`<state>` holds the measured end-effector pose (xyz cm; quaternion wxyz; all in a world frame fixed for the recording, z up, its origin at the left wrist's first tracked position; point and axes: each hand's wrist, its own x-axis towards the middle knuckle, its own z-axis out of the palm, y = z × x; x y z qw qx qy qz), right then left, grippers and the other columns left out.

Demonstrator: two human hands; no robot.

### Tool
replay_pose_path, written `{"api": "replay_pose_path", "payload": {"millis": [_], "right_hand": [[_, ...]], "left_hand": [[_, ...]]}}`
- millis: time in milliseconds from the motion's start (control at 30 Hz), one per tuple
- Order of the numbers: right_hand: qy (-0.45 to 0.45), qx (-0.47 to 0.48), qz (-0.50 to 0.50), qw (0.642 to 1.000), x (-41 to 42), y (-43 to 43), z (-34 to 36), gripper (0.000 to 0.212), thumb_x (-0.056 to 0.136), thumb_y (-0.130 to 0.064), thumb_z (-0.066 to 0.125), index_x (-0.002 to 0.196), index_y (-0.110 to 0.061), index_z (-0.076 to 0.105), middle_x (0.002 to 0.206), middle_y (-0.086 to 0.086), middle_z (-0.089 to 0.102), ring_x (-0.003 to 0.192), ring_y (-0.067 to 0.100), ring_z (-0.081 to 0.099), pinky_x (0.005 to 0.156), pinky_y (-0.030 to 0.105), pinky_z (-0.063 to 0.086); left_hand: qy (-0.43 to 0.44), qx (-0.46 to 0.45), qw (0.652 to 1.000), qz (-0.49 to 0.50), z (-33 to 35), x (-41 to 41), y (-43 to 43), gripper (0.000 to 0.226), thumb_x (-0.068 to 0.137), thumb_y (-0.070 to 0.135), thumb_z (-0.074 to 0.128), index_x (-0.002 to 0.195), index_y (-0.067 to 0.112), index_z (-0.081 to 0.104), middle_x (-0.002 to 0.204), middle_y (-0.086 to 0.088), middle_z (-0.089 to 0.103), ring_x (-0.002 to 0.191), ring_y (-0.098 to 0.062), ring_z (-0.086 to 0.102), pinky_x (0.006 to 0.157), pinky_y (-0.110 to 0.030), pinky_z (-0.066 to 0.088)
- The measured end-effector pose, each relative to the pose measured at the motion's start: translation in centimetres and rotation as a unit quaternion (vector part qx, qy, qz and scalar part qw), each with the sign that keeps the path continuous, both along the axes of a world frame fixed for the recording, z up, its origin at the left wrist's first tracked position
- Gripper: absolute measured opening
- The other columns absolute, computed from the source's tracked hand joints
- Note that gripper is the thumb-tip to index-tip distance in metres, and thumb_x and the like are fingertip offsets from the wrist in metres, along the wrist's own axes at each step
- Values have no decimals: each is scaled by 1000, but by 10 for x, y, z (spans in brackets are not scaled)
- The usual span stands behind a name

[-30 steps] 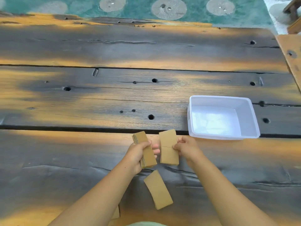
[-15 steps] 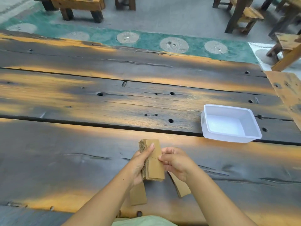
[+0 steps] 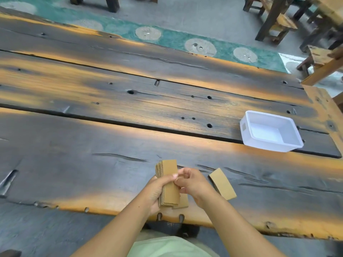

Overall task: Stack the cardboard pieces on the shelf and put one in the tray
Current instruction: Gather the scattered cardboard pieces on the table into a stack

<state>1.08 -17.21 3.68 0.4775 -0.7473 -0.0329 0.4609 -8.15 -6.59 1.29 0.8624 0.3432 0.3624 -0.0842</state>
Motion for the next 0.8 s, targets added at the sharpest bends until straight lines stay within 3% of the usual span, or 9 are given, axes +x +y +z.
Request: {"api": "replay_pose_path", "payload": {"millis": [67,133,200,267,367,467,600,733,800], "right_hand": [[-32,-28,9,999,-10,0,-6,17,90,-5,62,107,-2,59,85,11,55,66,19,58,55,26,50],[-57,-52,18,997,-19,-4,-15,23,87,-8,65,109,-7,58,84,11,50,62,21,58,48,25,45],[-60,-73,35,995,-23,-9,-24,24,84,-12,69,104,-16,57,84,9,51,69,25,63,52,26,46],[-51,-101,42,993,-17,-16,-37,26,83,-16,70,105,-17,56,87,7,56,79,28,65,64,29,47],[-24,-137,-37,990,0,-31,-59,15,87,-14,65,97,-15,54,95,9,59,81,24,56,76,33,43],[-29,-173,-48,983,10,-42,-82,16,87,-15,63,99,-15,52,98,9,59,86,24,54,79,34,41],[-40,-183,-32,982,10,-43,-100,28,88,-14,62,115,-10,56,101,6,60,95,24,58,84,36,45],[-18,-168,-6,986,8,-38,-116,28,86,-16,65,113,-12,59,109,10,66,106,30,63,92,39,49],[-16,-162,-15,987,10,-34,-124,13,86,-14,67,97,-14,60,100,9,69,100,30,66,89,43,52]], "left_hand": [[17,-18,1000,13,-4,-10,0,33,87,7,67,119,-3,67,102,-24,75,74,-31,71,66,-41,60],[48,-14,999,18,-9,-18,-4,33,87,2,65,119,-4,61,86,-23,75,66,-33,72,60,-42,59],[86,11,996,14,-17,-25,-7,35,85,0,64,119,-3,59,81,-22,74,66,-34,73,60,-43,60],[115,36,993,16,-27,-28,-10,34,81,-2,63,115,-5,63,87,-21,77,76,-34,75,70,-49,61],[155,61,985,46,-39,-27,-14,19,81,-3,61,100,-4,65,104,-22,76,87,-32,73,85,-59,55],[191,70,976,79,-52,-23,-15,33,81,1,62,113,-4,62,107,-23,72,83,-31,69,84,-56,56],[211,53,971,102,-67,-18,-16,42,81,4,63,122,-4,59,115,-27,71,86,-33,69,70,-45,59],[209,37,970,115,-72,-6,-19,21,80,0,59,101,-1,62,107,-26,70,86,-34,68,87,-64,53],[213,32,970,115,-71,-1,-19,16,80,-2,57,95,1,60,105,-27,68,88,-35,67,91,-68,49]]}}
